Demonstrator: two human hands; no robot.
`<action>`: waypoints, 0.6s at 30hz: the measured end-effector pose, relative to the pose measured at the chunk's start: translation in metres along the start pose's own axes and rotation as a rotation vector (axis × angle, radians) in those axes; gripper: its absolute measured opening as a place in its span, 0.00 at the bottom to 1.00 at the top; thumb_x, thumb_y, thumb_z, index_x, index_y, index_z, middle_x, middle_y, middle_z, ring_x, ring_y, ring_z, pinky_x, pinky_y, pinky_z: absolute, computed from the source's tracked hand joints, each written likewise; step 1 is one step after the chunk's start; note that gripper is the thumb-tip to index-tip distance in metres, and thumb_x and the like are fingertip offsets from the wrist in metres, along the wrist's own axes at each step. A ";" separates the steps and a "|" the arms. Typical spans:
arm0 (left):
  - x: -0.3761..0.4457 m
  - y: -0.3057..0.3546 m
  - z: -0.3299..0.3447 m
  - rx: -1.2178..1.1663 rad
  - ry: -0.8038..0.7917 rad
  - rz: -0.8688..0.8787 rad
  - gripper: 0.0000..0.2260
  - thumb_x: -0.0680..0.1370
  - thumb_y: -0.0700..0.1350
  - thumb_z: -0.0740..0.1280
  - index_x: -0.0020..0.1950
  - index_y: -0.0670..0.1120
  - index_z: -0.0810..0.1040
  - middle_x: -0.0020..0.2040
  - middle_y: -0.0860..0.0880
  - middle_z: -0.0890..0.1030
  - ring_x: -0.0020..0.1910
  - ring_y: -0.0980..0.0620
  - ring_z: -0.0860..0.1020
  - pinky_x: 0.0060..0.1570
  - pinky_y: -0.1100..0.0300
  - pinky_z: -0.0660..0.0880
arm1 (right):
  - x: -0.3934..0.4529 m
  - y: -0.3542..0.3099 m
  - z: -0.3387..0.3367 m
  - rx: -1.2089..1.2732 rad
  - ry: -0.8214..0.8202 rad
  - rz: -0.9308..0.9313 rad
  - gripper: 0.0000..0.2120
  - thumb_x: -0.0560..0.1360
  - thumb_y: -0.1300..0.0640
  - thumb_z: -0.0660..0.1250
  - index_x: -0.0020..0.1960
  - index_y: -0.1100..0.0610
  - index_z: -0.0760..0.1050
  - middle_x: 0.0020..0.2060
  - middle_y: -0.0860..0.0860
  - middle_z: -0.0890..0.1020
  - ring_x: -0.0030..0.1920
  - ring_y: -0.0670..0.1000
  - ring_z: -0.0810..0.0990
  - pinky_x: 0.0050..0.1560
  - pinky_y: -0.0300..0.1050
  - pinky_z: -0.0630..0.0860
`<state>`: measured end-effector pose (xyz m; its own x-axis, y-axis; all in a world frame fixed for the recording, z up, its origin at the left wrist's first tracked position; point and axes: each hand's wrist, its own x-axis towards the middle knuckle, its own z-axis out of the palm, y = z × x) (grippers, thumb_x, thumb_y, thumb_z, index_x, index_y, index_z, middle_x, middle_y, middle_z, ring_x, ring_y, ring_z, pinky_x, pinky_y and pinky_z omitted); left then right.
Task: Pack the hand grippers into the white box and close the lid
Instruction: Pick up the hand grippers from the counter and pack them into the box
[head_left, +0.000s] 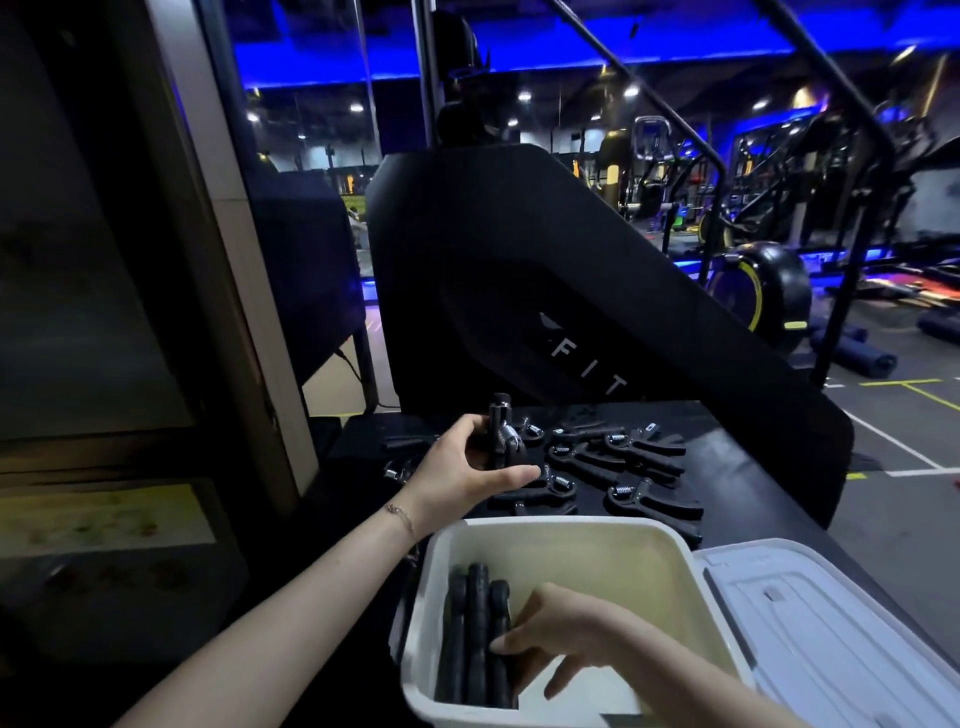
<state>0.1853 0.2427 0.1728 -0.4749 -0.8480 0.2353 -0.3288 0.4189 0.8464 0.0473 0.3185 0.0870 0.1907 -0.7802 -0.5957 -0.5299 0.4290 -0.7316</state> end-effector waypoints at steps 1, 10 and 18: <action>-0.002 0.000 0.003 -0.014 -0.014 -0.007 0.30 0.58 0.63 0.76 0.55 0.55 0.74 0.52 0.57 0.82 0.54 0.59 0.79 0.61 0.55 0.74 | -0.001 0.001 0.001 0.011 0.003 0.000 0.07 0.74 0.57 0.69 0.47 0.61 0.77 0.38 0.54 0.83 0.35 0.47 0.84 0.38 0.48 0.81; -0.016 0.004 0.013 -0.202 -0.120 -0.087 0.25 0.60 0.56 0.77 0.52 0.49 0.75 0.39 0.54 0.81 0.40 0.52 0.81 0.44 0.56 0.77 | -0.005 0.003 -0.003 0.042 0.012 0.019 0.10 0.75 0.52 0.67 0.43 0.59 0.77 0.38 0.54 0.83 0.36 0.47 0.84 0.36 0.45 0.80; -0.014 0.018 0.015 -0.587 -0.107 -0.047 0.33 0.60 0.61 0.76 0.56 0.41 0.76 0.47 0.47 0.76 0.49 0.50 0.76 0.57 0.55 0.73 | -0.039 -0.008 -0.038 0.566 0.296 -0.283 0.22 0.77 0.44 0.61 0.55 0.63 0.76 0.46 0.57 0.85 0.45 0.53 0.85 0.42 0.45 0.78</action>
<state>0.1738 0.2668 0.1778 -0.5600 -0.8113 0.1677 0.1402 0.1067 0.9844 0.0129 0.3284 0.1287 -0.0181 -0.9538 -0.2998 0.0347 0.2991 -0.9536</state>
